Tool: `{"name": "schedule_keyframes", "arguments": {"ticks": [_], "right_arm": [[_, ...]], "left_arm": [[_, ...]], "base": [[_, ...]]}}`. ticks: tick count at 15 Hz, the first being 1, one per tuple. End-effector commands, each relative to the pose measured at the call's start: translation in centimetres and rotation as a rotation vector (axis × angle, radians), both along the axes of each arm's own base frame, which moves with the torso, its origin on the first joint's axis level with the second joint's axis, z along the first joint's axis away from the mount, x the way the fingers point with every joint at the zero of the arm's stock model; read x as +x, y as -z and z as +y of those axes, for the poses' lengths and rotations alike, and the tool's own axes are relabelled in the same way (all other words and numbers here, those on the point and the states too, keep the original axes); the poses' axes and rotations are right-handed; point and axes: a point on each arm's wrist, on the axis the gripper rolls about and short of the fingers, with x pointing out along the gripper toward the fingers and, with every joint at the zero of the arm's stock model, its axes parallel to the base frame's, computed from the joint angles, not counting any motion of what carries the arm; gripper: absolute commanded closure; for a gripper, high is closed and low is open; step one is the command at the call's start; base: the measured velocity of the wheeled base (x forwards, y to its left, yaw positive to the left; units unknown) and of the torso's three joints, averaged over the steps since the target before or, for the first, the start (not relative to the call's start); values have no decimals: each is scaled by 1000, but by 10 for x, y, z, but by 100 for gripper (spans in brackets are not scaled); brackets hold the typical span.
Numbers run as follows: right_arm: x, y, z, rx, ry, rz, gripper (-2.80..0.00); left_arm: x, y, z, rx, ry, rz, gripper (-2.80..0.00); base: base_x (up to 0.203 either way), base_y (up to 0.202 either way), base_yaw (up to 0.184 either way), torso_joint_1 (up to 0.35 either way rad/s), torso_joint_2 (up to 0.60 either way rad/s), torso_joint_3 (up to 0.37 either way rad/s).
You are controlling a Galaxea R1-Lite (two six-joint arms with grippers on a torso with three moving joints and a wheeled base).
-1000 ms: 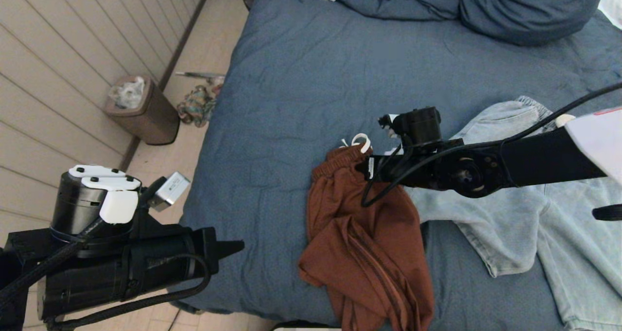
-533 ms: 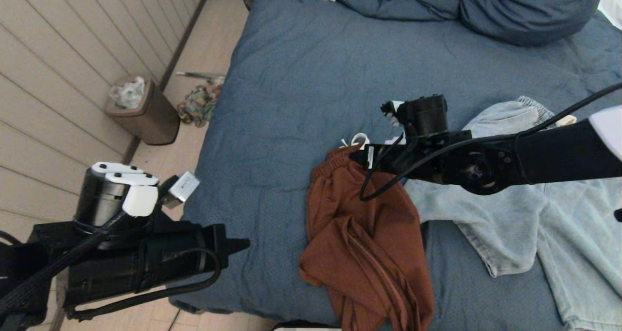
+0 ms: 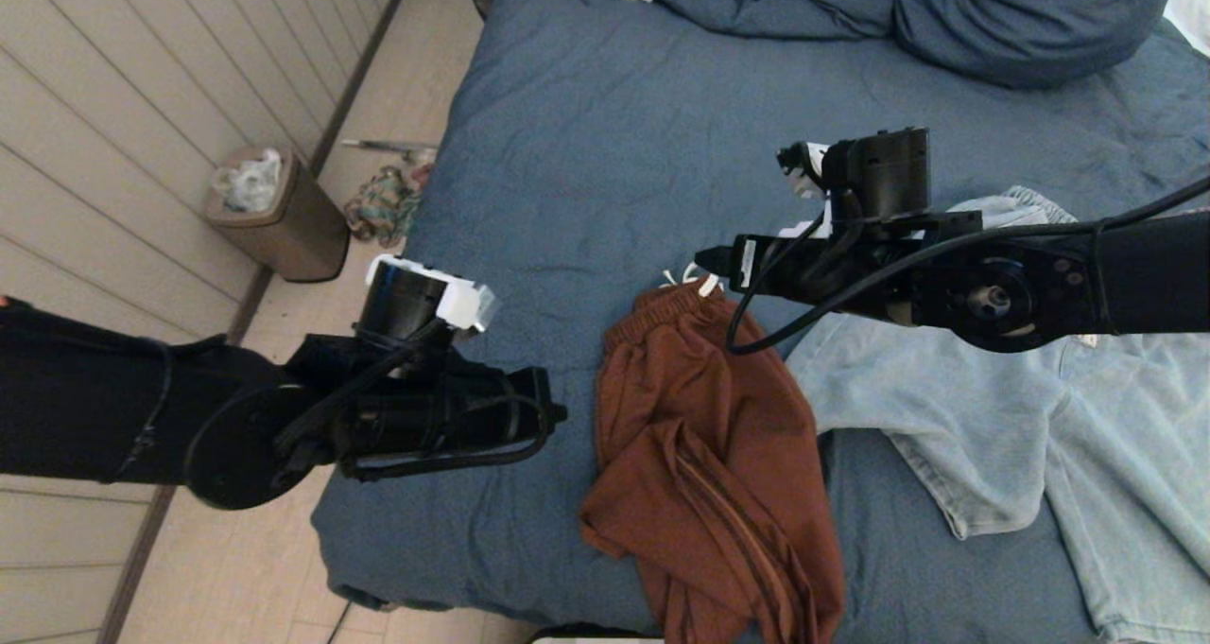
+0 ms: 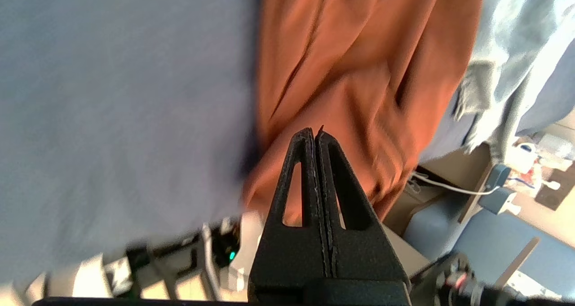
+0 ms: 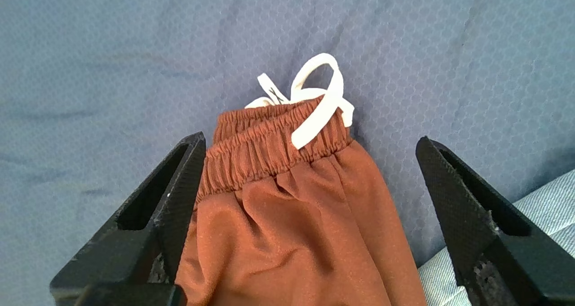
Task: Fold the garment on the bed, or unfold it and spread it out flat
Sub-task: Unford the brown shorts
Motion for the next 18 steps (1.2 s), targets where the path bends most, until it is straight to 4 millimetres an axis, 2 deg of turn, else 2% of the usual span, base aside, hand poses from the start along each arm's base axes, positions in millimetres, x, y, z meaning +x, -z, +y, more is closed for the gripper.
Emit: {"name": "schedule_keyframes", "arguments": {"ticks": [1,5,7,8,12,18], "right_arm": [[-3,-6,-2,7,1,-15,-280],[-5,-7,-3,6,1,-17,-280],[-6,-9,-5,9,5,-23,-280],[-5,-9,-7,8,10,-24,-280],[-2,-6,-7,7,13,-19,-280],[-2,-4,-6,7,6,-15,-280]], "left_arm": [[23,19,-28,12,23,18,0],[45,16,-52,7,62,-94,0],[52,14,-66,36,15,-156,0],[56,14,-73,50,-10,-182,-280],[69,35,-88,92,-26,-196,-280],[83,39,-89,120,-97,-259,-280]], "base": [[0,0,0,0,0,0],[0,0,0,0,0,0],[0,0,0,0,0,0],[0,0,0,0,0,0],[0,0,0,0,0,0],[0,0,0,0,0,0]]}}
